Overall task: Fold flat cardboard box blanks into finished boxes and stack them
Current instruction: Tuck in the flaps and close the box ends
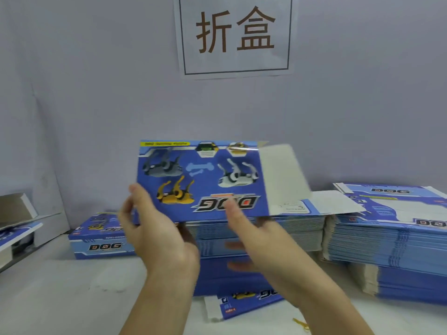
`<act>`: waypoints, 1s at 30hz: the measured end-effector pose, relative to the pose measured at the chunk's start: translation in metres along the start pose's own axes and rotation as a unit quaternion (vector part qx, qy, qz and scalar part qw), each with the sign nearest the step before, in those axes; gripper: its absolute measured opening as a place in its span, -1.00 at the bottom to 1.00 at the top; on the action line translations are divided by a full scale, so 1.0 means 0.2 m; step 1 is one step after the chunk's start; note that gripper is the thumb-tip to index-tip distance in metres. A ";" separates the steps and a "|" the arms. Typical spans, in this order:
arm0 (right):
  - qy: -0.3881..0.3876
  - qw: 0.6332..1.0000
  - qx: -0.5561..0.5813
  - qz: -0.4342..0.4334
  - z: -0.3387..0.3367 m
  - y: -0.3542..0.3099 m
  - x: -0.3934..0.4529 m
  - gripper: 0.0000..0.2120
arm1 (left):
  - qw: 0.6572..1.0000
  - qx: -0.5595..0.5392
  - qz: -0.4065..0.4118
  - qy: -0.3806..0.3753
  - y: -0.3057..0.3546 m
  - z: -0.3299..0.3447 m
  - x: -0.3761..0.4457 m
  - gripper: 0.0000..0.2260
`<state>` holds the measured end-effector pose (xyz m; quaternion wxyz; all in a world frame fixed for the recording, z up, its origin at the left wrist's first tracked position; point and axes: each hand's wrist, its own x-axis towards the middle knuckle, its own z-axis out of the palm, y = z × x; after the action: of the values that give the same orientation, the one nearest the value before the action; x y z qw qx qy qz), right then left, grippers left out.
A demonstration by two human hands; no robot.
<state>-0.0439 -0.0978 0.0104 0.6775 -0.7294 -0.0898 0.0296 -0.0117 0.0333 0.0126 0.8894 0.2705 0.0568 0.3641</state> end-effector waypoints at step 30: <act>0.006 0.968 -0.032 -0.248 -0.28 0.08 0.05 -0.47 | 0.883 0.258 0.076 -0.386 -0.08 -0.06 -0.07 -0.73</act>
<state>-0.0244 -0.1521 0.0006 0.6403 -0.7059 -0.2647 -0.1469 -0.0150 0.0185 -0.0069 0.7096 0.6129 -0.2194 0.2695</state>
